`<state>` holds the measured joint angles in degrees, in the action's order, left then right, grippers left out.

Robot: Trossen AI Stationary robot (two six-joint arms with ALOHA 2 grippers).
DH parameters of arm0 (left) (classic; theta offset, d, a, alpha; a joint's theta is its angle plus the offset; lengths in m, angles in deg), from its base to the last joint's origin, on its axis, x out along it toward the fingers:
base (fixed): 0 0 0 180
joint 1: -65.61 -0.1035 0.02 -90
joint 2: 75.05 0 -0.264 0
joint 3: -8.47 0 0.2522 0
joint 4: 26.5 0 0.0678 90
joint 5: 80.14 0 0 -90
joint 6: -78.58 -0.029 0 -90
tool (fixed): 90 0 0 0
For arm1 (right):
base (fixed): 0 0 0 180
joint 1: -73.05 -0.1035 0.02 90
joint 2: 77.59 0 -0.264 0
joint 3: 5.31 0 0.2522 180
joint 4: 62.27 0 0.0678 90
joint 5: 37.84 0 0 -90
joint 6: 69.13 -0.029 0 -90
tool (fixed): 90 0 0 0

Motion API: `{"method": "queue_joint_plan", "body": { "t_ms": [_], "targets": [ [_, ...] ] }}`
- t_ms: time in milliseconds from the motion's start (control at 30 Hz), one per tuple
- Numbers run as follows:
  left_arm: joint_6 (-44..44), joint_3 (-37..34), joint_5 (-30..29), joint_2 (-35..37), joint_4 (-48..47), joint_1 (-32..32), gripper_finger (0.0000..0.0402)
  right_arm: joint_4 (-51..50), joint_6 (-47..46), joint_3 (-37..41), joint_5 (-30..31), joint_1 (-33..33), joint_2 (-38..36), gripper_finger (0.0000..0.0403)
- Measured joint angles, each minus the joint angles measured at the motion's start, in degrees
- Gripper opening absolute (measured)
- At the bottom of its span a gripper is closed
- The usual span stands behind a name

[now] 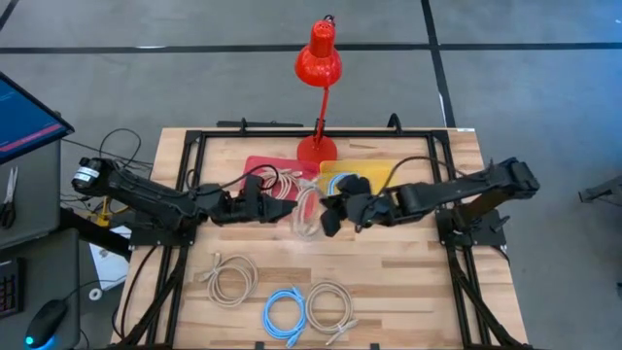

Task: Sort HDMI cables
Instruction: Put the brown HDMI cable into the red bin

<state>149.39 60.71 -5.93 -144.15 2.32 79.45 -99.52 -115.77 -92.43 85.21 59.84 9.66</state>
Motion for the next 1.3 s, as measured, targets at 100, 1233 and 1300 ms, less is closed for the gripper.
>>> {"method": "queue_joint_plan", "body": {
  "t_ms": [100, 1233, 1300],
  "targets": [
    [0.0, -0.07, 0.5, -0.07, -0.63, 0.02, 0.0227, 1.94, -0.54, 0.15, -0.3, 0.3, 2.61, 0.0003],
    [-6.23, 0.15, 9.83, 0.39, -0.59, 0.13, 0.0015, 1.05, 5.87, -3.59, -14.24, 1.74, 0.16, 0.0066],
    [-7.68, 0.2, 10.66, 0.85, -0.52, 0.11, 0.0015, -0.19, 7.57, -3.59, -15.74, 1.65, -2.11, 0.0069]
  ]
}}
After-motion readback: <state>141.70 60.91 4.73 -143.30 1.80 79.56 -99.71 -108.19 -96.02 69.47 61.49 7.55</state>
